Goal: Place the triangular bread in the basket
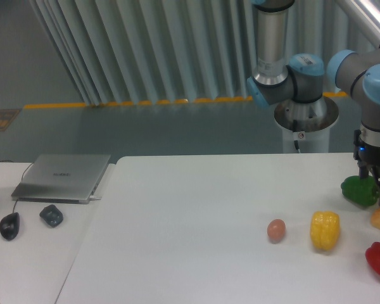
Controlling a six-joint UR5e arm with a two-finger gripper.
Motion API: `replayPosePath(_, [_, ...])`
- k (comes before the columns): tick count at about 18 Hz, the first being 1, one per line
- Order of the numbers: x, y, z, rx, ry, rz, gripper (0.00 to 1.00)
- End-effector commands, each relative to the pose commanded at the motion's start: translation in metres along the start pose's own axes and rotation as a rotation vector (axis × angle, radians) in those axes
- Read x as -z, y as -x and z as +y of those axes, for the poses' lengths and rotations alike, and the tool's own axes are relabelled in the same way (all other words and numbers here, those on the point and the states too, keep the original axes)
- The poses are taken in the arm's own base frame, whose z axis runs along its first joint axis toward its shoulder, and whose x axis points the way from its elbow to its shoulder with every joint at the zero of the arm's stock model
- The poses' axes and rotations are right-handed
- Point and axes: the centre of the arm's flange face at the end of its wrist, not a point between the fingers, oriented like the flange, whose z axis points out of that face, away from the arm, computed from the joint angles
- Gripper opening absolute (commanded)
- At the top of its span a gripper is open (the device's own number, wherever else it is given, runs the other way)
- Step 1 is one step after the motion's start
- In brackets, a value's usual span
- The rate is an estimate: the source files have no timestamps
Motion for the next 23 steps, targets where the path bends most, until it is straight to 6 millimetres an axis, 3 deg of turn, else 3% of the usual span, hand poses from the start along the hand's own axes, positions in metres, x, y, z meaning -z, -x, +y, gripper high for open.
replayPosePath(8, [0.007, -0.002, -0.002, 0.025, 0.009, -0.016, 1.00])
replayPosePath(11, [0.014, 0.003, -0.003, 0.210, -0.002, -0.035, 1.00])
replayPosePath(17, [0.021, 0.012, -0.005, 0.321, -0.015, -0.104, 1.00])
replayPosePath(23, [0.013, 0.012, -0.007, 0.323, -0.065, -0.115, 1.00])
